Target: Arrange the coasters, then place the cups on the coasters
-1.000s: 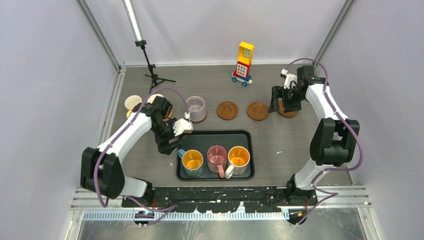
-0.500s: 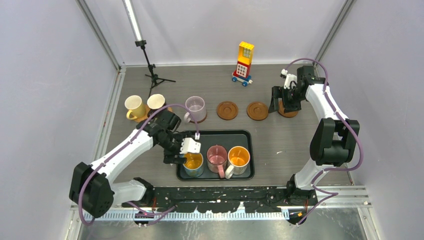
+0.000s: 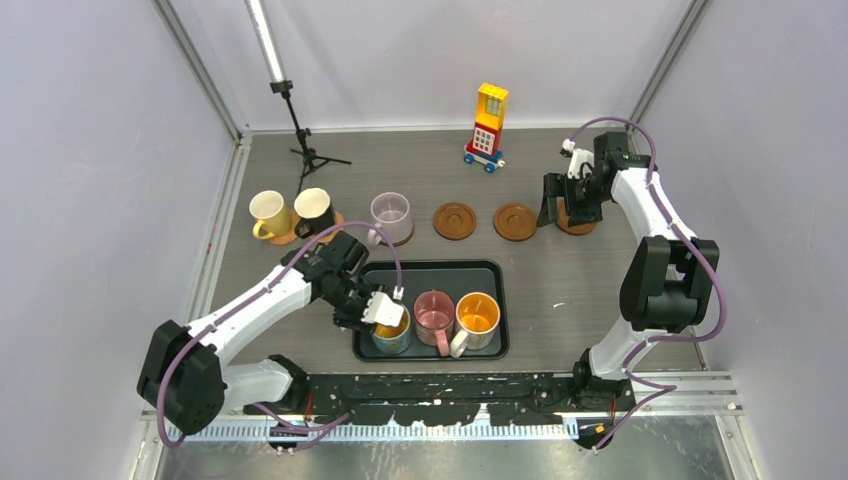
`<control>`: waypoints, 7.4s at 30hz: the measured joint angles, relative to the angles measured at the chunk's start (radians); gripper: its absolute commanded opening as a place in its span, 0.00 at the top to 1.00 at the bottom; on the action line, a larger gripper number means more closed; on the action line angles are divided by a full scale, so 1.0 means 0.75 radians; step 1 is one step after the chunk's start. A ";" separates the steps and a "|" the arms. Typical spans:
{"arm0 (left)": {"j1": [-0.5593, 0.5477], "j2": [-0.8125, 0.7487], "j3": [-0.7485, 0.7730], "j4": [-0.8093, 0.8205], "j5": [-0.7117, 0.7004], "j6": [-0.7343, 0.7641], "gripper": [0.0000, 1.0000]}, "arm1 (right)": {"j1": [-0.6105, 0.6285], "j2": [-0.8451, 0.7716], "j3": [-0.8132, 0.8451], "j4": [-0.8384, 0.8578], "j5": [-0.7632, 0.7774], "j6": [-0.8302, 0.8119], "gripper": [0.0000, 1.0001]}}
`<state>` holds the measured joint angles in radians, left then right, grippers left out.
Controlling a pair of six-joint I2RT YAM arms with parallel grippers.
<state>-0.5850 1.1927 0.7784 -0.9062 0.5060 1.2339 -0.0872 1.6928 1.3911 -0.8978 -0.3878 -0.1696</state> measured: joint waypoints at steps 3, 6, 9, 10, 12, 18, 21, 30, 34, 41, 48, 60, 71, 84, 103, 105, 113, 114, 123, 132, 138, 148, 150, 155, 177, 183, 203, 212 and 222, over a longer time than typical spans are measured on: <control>0.000 -0.001 -0.004 0.011 0.002 -0.004 0.72 | 0.000 0.000 0.000 -0.002 0.000 0.000 0.14; 0.000 -0.014 -0.004 0.022 0.004 -0.019 0.87 | 0.000 0.000 0.000 -0.002 0.000 -0.001 0.14; 0.000 -0.047 -0.004 0.008 -0.008 -0.035 1.00 | 0.000 0.000 0.000 -0.002 0.000 0.000 0.14; 0.000 -0.062 -0.004 0.001 -0.016 -0.040 1.00 | 0.000 0.000 0.000 -0.002 0.000 0.000 0.14; 0.000 -0.089 -0.004 -0.016 -0.027 -0.059 1.00 | 0.000 0.000 0.000 -0.002 0.000 0.000 0.14; 0.004 -0.182 0.013 -0.087 -0.063 -0.150 1.00 | 0.000 0.001 0.001 -0.002 -0.003 0.000 0.14; 0.008 -0.185 0.068 -0.126 -0.064 -0.219 1.00 | 0.000 0.002 0.005 -0.003 -0.009 0.000 0.14; 0.014 -0.122 0.340 -0.104 -0.080 -0.503 1.00 | 0.000 0.005 0.017 -0.005 -0.015 0.000 0.14; -0.006 0.071 0.585 -0.051 -0.137 -0.718 1.00 | 0.000 0.011 0.023 -0.007 -0.018 0.001 0.14; -0.049 0.451 0.962 0.167 -0.352 -1.118 1.00 | 0.000 0.018 0.035 -0.007 -0.020 0.007 0.14; -0.110 0.721 1.088 0.373 -0.675 -1.474 1.00 | 0.000 0.018 0.035 -0.007 -0.019 0.012 0.14; -0.154 0.869 1.010 0.628 -0.810 -1.652 1.00 | -0.001 0.018 0.036 -0.007 -0.019 0.020 0.14; -0.154 1.003 1.010 0.681 -0.811 -1.787 1.00 | -0.001 0.018 0.036 -0.006 -0.019 0.026 0.14; -0.154 1.032 1.011 0.751 -0.779 -1.812 1.00 | -0.001 0.018 0.036 -0.006 -0.017 0.026 0.14; -0.154 1.028 0.929 0.876 -0.706 -1.758 0.28 | -0.004 0.018 0.036 -0.006 -0.008 0.026 0.14; -0.154 1.015 0.915 0.873 -0.708 -1.749 0.18 | -0.004 0.018 0.036 -0.006 -0.008 0.026 0.14; -0.150 0.859 0.928 0.772 -0.716 -1.735 0.00 | -0.008 0.018 0.036 -0.006 -0.015 0.024 0.13; -0.143 0.835 0.938 0.744 -0.706 -1.733 0.00 | -0.009 0.018 0.036 -0.006 -0.022 0.020 0.13; 0.035 0.548 1.028 0.330 -0.469 -1.488 0.00 | -0.006 0.018 0.053 -0.026 -0.140 -0.025 0.12; -0.034 0.256 0.870 -0.031 -0.259 -1.098 0.00 | 0.062 -0.068 -0.040 -0.114 -0.242 -0.191 0.13; -0.150 0.050 0.490 -0.026 -0.191 -0.972 0.00 | 0.185 -0.427 -0.304 -0.242 -0.242 -0.418 0.12; -0.321 -0.052 0.070 0.373 -0.245 -1.144 0.00 | 0.608 -0.914 -0.699 -0.180 -0.187 -0.511 0.12; -0.348 -0.052 0.036 0.435 -0.257 -1.186 0.00 | 0.657 -0.910 -0.729 -0.149 -0.168 -0.503 0.12; -0.408 -0.052 -0.044 0.606 -0.288 -1.288 0.00 | 0.788 -0.887 -0.776 -0.064 -0.109 -0.435 0.12; -0.449 -0.038 -0.168 0.934 -0.570 -1.504 0.00 | 0.859 -0.689 -0.824 0.363 0.189 -0.134 0.14; -0.444 -0.046 -0.175 0.945 -0.581 -1.489 0.00 | 0.749 -0.567 -0.762 0.420 0.238 -0.113 0.14; -0.251 -0.186 -0.170 0.872 -0.592 -1.562 0.00 | 0.774 -0.618 -0.370 -0.118 0.056 0.212 0.14; -0.269 -0.421 -0.154 0.687 -0.469 -1.540 0.00 | 0.834 -0.587 -0.339 -0.243 0.043 0.257 0.14; -0.429 -0.211 -0.080 0.607 -0.567 -1.843 0.00 | 0.885 -0.586 -0.350 -0.182 0.060 0.407 0.14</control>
<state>-0.9070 1.0344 0.7181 -0.4507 0.0807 -0.1486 0.5762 1.2533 1.1286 -1.0340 -0.3428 0.1360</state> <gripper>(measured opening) 0.996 0.857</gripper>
